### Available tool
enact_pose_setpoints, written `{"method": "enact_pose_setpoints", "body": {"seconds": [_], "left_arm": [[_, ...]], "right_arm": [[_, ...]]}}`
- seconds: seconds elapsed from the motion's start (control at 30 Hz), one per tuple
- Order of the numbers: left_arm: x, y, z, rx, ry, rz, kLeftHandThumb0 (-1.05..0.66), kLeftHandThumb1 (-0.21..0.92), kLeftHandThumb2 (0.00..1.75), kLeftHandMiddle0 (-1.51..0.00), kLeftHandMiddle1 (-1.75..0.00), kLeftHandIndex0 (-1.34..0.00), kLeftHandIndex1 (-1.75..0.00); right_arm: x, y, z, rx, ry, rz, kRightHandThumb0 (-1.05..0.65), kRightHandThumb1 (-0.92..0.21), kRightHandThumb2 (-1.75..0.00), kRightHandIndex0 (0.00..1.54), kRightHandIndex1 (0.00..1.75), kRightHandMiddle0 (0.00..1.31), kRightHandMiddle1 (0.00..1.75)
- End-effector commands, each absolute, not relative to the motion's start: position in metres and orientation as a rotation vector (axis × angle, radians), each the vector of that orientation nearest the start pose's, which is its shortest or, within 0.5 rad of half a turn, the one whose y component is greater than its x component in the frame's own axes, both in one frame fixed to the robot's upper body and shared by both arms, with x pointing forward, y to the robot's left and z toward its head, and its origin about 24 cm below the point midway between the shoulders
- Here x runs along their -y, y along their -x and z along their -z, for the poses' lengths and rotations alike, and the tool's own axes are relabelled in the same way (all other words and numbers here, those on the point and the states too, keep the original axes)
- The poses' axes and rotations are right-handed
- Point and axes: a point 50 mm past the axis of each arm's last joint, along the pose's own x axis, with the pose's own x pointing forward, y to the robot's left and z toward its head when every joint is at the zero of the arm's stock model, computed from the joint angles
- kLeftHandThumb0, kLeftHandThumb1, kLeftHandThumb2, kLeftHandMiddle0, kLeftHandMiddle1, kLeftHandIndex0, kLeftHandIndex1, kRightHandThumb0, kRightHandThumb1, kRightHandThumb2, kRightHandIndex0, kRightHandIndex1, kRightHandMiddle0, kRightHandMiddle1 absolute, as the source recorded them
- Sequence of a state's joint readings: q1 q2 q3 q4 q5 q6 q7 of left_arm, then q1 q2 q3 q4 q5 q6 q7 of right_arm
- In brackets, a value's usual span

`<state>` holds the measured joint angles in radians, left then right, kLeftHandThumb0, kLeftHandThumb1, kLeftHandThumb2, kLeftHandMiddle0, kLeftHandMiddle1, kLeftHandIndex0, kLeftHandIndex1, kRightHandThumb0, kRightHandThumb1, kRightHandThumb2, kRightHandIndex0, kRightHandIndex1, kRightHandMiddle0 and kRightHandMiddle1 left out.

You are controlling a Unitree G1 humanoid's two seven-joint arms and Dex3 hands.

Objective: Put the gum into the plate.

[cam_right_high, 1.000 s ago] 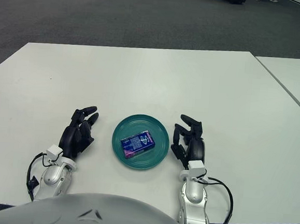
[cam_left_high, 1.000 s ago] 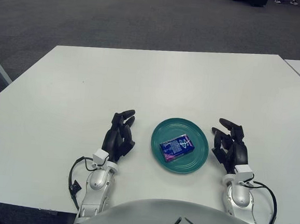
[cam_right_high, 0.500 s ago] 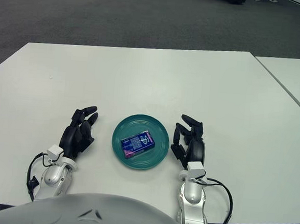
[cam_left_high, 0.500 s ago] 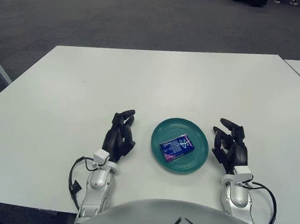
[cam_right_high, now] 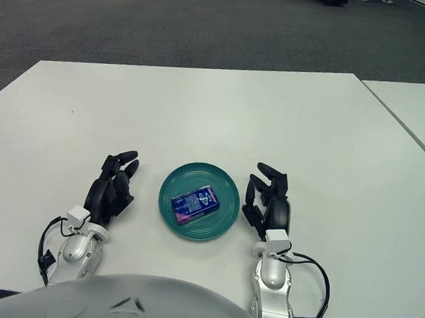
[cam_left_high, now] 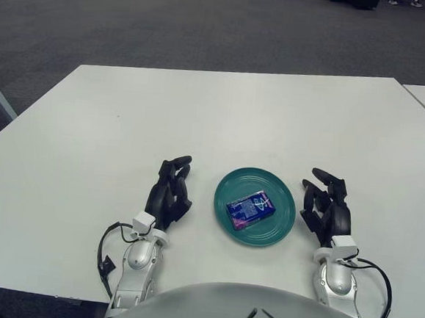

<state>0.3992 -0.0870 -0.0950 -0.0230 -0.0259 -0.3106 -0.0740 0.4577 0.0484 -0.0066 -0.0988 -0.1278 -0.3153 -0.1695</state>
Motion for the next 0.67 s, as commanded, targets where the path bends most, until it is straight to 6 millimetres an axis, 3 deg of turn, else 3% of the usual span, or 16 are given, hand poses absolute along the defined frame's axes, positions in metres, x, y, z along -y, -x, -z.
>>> {"method": "enact_pose_setpoints", "body": {"seconds": [0.0,0.63], "left_arm": [[-0.1312,-0.1639,0.0072,-0.080,0.112,0.017,-0.86,0.92,0.95,-0.32,-0.25,0.00,-1.03],[-0.1280,-0.1630,0.0066,-0.082,0.132,0.026,-0.84,0.92,0.96,-0.37,-0.27,-0.03,-1.06]], "right_arm": [[0.1739,-0.1402,0.0122,-0.156,0.098,0.290,-0.67,-0.92,-0.72,0.42,0.47,0.00,0.99],[0.1765,-0.1390,0.0097,-0.166,0.107,0.288,-0.65,-0.92,-0.71,0.43,0.49,0.00,1.01]]}}
